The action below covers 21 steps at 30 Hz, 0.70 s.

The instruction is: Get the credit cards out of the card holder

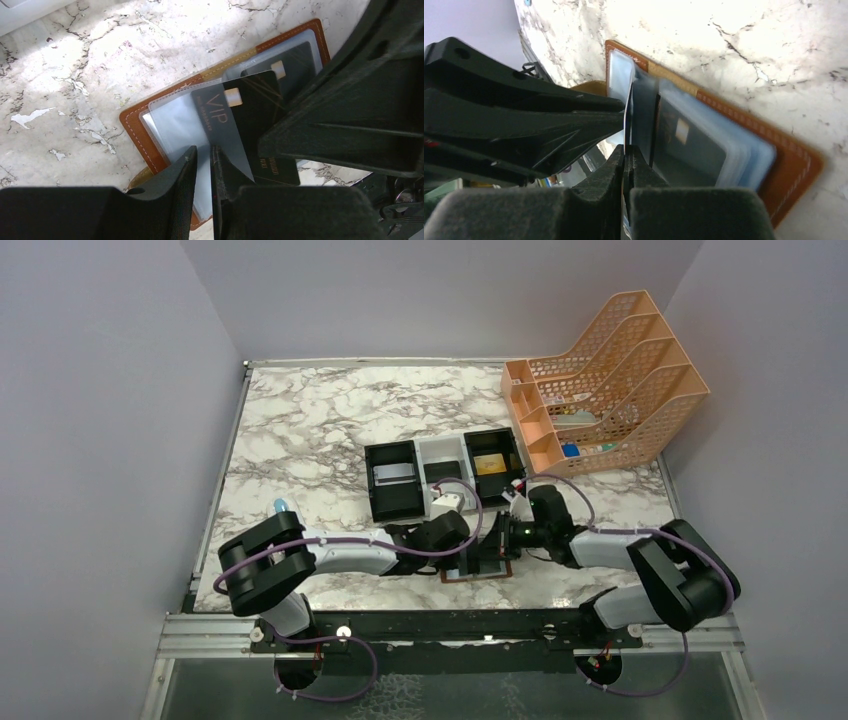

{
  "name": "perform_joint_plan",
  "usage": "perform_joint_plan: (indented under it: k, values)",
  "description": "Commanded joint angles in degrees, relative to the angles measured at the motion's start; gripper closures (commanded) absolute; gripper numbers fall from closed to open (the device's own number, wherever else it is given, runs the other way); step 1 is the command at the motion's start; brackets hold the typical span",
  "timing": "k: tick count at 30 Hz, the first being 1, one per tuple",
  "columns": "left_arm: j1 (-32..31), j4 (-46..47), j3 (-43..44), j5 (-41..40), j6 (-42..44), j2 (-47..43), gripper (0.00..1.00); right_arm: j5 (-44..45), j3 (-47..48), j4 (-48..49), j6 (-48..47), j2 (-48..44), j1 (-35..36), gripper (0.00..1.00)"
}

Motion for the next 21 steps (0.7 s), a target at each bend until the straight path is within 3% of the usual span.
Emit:
perform_joint_plan:
  k: [1,7,13,21]
  values:
    - [-0.23,-6.49,-1.06,-3.22,-0.67,2.12,0.81,7.03,0.36,-6.62,-3.25,-8.08,-0.09,0.99]
    - [-0.26,-6.56,-2.36,-5.18,-0.87,-0.32,0.80,12.95,1.14,-17.08,-6.63,-19.28,-0.11,0.99]
    - [-0.36,-5.18,-2.65,-5.62,1.47,-5.89,0.76,14.79,0.40,-18.72,-9.82,-26.86,-0.10,0.99]
    - [0.03,-9.19,-0.21,-6.30,6.91,-16.49,0.43,16.99,0.35,-18.57,-15.65,-36.09,-0.10,0.99]
